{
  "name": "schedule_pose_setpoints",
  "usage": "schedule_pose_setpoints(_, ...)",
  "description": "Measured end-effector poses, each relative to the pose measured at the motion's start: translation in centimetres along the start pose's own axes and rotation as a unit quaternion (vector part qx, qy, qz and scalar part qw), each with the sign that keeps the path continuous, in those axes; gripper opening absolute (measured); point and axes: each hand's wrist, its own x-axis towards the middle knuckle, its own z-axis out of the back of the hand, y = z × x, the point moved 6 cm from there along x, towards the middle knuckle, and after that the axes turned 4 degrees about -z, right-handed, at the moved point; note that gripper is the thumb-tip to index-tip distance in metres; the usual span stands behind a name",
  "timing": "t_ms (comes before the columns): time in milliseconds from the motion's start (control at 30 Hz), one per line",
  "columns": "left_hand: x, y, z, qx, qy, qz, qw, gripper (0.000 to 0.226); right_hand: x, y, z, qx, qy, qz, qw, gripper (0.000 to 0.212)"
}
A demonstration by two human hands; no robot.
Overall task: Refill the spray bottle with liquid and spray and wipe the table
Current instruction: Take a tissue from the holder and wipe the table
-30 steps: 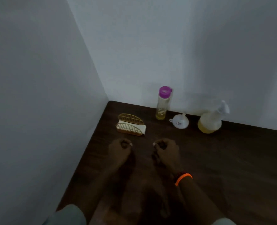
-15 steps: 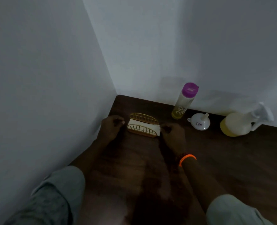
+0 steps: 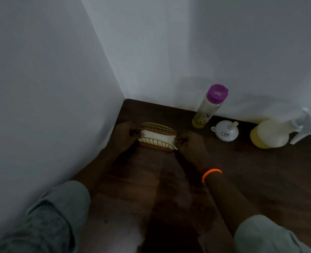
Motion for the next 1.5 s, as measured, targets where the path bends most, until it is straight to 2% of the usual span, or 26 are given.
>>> schedule_pose_setpoints(133, 0.1, -0.6, 0.0, 0.017, -0.001, -0.059, 0.998, 0.018, 0.3, -0.4, -0.8, -0.011, 0.016, -0.009, 1.000, 0.013)
schedule_pose_setpoints(267, 0.2, -0.5, 0.0, 0.027, 0.014, -0.055, 0.998, 0.014, 0.3, -0.6, -1.4, -0.001, 0.010, -0.018, 1.000, 0.005)
schedule_pose_setpoints(433, -0.3, -1.3, 0.7, 0.023, 0.003, -0.078, 0.997, 0.010, 0.0, -0.2, -1.0, -0.017, -0.001, 0.021, 1.000, 0.002)
schedule_pose_setpoints(633, -1.3, -2.6, 2.4, -0.017, -0.008, -0.076, 0.997, 0.012, -1.2, 0.9, 0.8, 0.008, -0.043, 0.065, 0.997, 0.005)
schedule_pose_setpoints(800, -2.2, -4.6, 4.6, -0.073, -0.010, -0.093, 0.993, 0.011, -2.5, 2.2, 2.6, 0.029, -0.049, 0.086, 0.995, 0.010)
schedule_pose_setpoints(1033, -4.0, -8.6, 7.0, -0.126, 0.018, -0.093, 0.988, 0.008, -6.4, 4.7, 6.8, 0.074, -0.076, 0.092, 0.990, 0.007)
schedule_pose_setpoints(1167, -5.1, -12.1, 7.8, -0.143, 0.017, -0.100, 0.984, 0.005, -8.2, 4.5, 9.1, 0.113, -0.066, 0.092, 0.987, 0.004)
schedule_pose_setpoints(1300, -7.0, -15.4, 6.9, -0.154, 0.017, -0.101, 0.983, 0.008, -11.5, 4.0, 11.4, 0.149, -0.082, 0.086, 0.982, 0.003)
schedule_pose_setpoints(1500, -9.2, -17.9, 0.9, -0.152, 0.077, -0.089, 0.981, 0.003, -15.6, -0.7, 12.7, 0.149, -0.052, 0.039, 0.987, 0.008)
